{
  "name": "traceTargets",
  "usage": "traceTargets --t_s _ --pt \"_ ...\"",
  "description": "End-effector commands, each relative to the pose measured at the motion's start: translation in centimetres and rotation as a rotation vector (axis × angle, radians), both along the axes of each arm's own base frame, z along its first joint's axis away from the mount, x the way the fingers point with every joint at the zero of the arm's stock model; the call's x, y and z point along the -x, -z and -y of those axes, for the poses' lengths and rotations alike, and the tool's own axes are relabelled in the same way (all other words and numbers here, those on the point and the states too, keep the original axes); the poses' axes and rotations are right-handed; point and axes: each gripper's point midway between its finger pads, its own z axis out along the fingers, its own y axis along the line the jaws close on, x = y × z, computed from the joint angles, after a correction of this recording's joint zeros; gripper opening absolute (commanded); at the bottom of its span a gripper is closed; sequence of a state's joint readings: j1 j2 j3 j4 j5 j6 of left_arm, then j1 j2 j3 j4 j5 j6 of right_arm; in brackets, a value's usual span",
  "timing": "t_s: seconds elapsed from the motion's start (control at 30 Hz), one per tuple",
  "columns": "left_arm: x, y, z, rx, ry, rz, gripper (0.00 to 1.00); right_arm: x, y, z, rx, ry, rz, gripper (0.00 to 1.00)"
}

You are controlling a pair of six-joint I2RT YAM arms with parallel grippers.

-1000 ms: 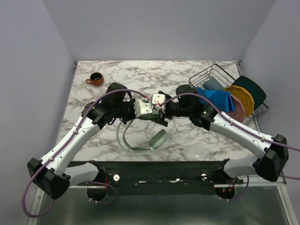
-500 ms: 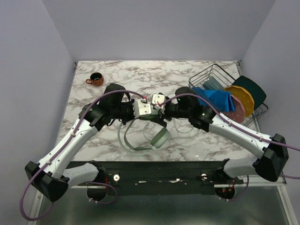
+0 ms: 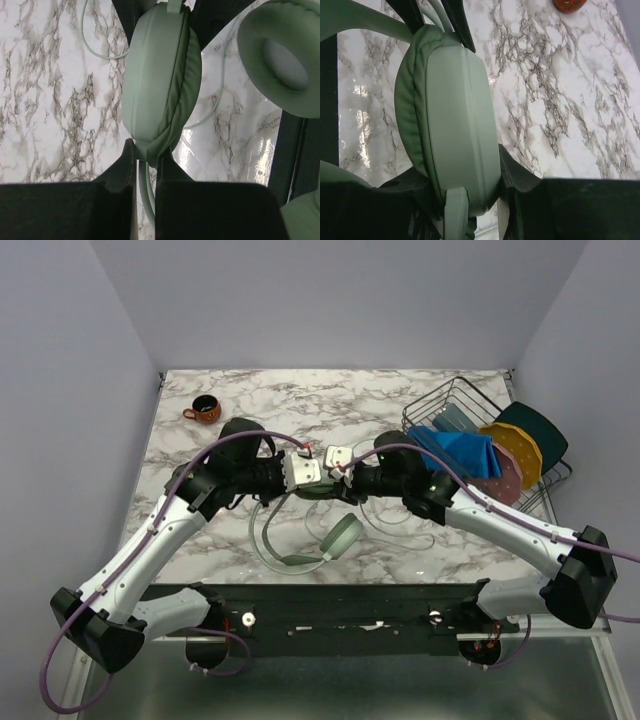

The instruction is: Wrap the headphones

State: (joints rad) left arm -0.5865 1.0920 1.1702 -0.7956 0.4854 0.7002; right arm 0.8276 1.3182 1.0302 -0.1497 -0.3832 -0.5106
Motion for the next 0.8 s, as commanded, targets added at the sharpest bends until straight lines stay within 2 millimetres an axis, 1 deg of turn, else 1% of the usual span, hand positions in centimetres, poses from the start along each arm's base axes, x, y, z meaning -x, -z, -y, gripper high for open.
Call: traceTargets --t_s 0.0,0.03,0.07,0.1,0.13,0.17,0.23,0.27,0.33,0.37,0.4,0.43,0.47,0.5,0.57,0.67,0.73,0.77 --pt "-2.1 -2.8 0.7 0.102 -0.109 0.067 0.29 -0.1 -2.3 -0.6 -0.099 0.019 0.006 0.01" --pt "-2.7 -3.0 0.5 0.109 -0.151 0.078 0.51 -0.3 -2.5 -0.7 -0.112 0.03 0.009 0.01" --pt "-3.4 -3.4 0.2 0.117 -0.194 0.094 0.62 -0.7 -2.6 -0.4 -0.118 0.066 0.012 0.01" --pt "-4.7 -4.0 -0.4 0.123 -0.272 0.135 0.71 -1.0 -2.1 -0.1 -0.128 0.11 -0.014 0.01" --pt "-5.1 -4.3 -0.7 0.143 -0.323 0.13 0.91 -1.7 -3.2 0.0 -0.178 0.155 0.001 0.01" --pt "-5.5 -4.9 -1.1 0.158 -0.366 0.145 0.98 -2.9 -3.4 0.8 -0.193 0.252 0.011 0.0" --pt "-6.5 -5.9 -1.9 0.182 -0.45 0.168 0.99 -4.1 -3.9 1.6 -0.269 0.381 -0.02 0.01" --pt "-6.5 -6.2 -2.1 0.187 -0.463 0.172 0.99 -5.2 -4.5 2.9 -0.302 0.486 -0.011 0.01" --pt "-6.8 -6.1 -2.8 0.181 -0.512 0.183 0.99 -5.6 -5.1 3.4 -0.378 0.56 -0.05 0.0" --pt "-7.0 -5.8 -3.2 0.171 -0.534 0.187 0.99 -5.6 -5.8 3.8 -0.413 0.583 -0.053 0.0" --pt "-7.5 -5.6 -3.6 0.164 -0.562 0.2 0.99 -5.7 -6.1 4.2 -0.44 0.609 -0.056 0.01" --pt "-7.8 -4.4 -4.2 0.131 -0.593 0.202 0.99 -5.6 -6.8 4.3 -0.485 0.618 -0.063 0.01" --pt "-8.6 -3.8 -5.2 0.092 -0.644 0.226 0.99 -5.6 -6.8 4.6 -0.493 0.627 -0.057 0.01" --pt "-8.9 -3.3 -5.5 0.076 -0.665 0.234 0.99 -5.5 -7.3 4.7 -0.524 0.635 -0.071 0.01" --pt "-9.5 -1.8 -6.2 0.028 -0.703 0.231 0.99 -5.5 -7.4 4.7 -0.524 0.636 -0.073 0.01" --pt "-10.2 -0.7 -6.3 -0.009 -0.713 0.23 0.99 -5.5 -7.2 4.5 -0.504 0.63 -0.074 0.01" --pt "-11.0 -0.8 -6.8 -0.024 -0.752 0.249 0.99 -5.4 -7.0 4.5 -0.497 0.625 -0.073 0.0" --pt "-11.4 -0.2 -7.1 -0.04 -0.766 0.238 0.99 -5.4 -7.0 4.5 -0.496 0.622 -0.073 0.01"
